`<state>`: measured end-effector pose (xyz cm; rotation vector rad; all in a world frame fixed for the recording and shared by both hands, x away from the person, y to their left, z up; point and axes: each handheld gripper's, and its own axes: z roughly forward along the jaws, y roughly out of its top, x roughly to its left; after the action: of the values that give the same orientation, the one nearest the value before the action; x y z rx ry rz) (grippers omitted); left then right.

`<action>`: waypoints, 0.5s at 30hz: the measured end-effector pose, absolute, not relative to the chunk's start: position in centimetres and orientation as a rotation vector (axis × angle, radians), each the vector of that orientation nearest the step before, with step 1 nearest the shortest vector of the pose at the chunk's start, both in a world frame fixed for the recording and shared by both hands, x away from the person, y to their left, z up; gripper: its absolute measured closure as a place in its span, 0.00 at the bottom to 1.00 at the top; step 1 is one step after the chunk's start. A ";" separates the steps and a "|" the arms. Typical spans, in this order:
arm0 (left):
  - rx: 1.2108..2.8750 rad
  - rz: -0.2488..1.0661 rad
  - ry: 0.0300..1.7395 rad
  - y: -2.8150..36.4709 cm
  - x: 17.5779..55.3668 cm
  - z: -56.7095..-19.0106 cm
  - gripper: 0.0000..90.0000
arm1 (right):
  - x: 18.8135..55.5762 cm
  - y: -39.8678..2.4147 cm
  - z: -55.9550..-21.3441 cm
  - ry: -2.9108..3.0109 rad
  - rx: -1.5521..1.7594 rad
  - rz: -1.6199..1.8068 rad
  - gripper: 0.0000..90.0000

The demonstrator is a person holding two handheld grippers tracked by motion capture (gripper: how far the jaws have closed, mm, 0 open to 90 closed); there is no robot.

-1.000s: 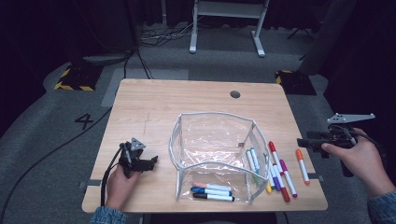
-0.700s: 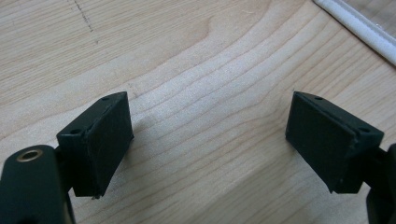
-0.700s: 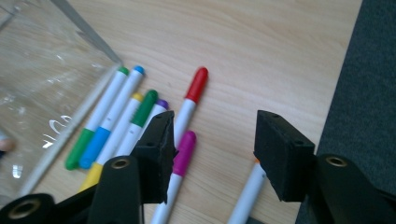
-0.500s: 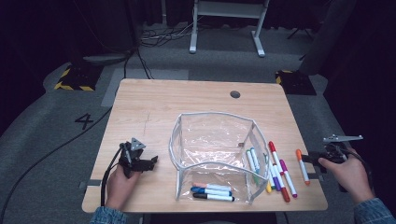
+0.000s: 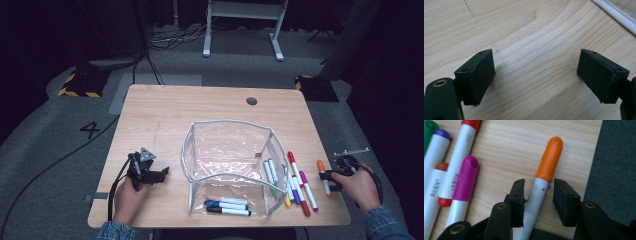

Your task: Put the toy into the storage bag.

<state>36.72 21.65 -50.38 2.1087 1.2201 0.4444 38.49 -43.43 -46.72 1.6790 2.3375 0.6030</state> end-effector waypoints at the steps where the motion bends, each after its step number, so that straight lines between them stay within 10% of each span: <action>1: 2.108 0.444 1.220 21.6 36.7 -50.4 0.17 | 38.6 -43.2 -46.8 2.329 1.686 0.587 0.73; 15: 2.108 0.444 1.220 21.6 36.7 -50.4 0.17 | 38.8 -42.1 -44.4 2.289 1.723 0.649 0.86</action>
<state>36.71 21.65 -50.39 2.1081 1.2204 0.4440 38.77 -42.09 -44.39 1.7227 2.2892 0.6487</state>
